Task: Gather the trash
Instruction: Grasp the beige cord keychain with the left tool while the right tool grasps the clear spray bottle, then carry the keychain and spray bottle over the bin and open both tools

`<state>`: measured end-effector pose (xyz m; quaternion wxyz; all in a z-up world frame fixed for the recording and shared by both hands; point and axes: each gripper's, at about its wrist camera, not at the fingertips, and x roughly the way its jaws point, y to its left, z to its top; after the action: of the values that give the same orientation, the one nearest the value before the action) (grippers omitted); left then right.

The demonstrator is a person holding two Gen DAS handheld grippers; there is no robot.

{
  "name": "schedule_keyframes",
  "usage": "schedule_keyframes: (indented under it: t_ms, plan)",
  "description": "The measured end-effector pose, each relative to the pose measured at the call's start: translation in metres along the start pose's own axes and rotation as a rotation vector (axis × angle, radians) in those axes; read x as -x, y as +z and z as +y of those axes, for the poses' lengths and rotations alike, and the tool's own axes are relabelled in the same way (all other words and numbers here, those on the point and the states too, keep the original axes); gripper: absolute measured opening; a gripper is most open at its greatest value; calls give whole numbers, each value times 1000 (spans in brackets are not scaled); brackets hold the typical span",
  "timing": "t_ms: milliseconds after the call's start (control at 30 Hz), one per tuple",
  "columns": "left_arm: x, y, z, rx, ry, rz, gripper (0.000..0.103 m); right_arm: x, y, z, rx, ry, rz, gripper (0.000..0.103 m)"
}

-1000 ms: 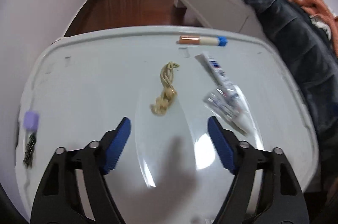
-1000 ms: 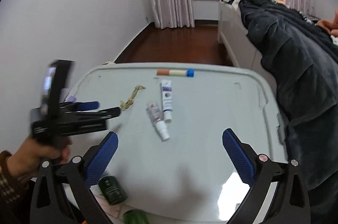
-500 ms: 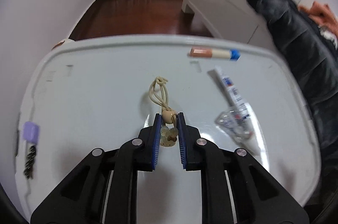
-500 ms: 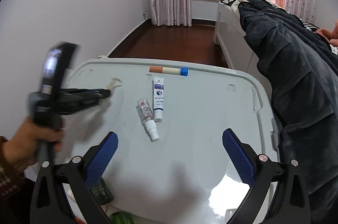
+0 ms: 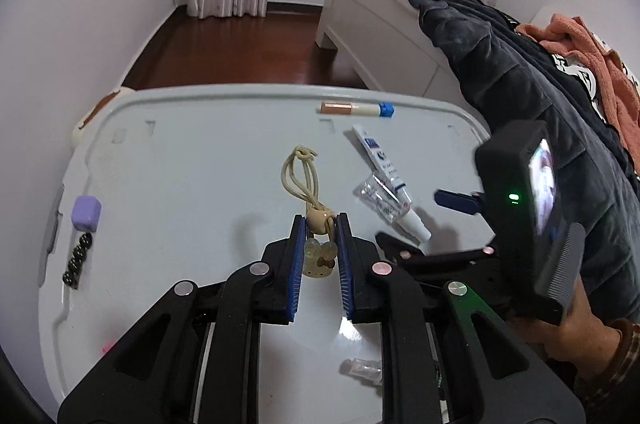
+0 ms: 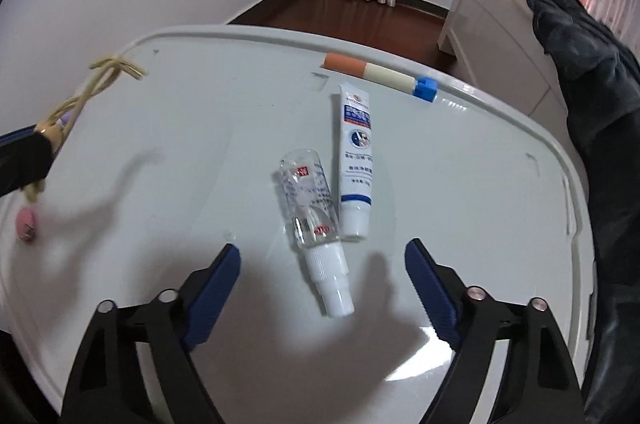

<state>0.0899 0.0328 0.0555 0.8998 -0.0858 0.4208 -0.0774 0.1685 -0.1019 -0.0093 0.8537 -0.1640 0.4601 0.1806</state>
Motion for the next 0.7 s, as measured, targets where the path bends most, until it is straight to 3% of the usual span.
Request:
schedule_keyframes:
  t_ms: [100, 133, 167, 400, 533, 700]
  plan:
    - [3, -1, 1, 3, -12, 0, 15, -5, 2, -3, -50, 62, 16, 55]
    - [2, -1, 0, -1, -13, 2, 15, -5, 3, -4, -62, 82, 23, 32]
    - [2, -2, 0, -2, -14, 2, 15, -5, 5, -4, -74, 131, 38, 26]
    - [7, -3, 0, 0, -32, 6, 15, 14, -1, -3, -121, 222, 53, 25]
    - [21, -6, -8, -25, -39, -9, 15, 48, -9, -3, -118, 232, 7, 25]
    - [65, -38, -26, -60, -75, -15, 15, 114, -37, -2, -84, 238, -51, 25]
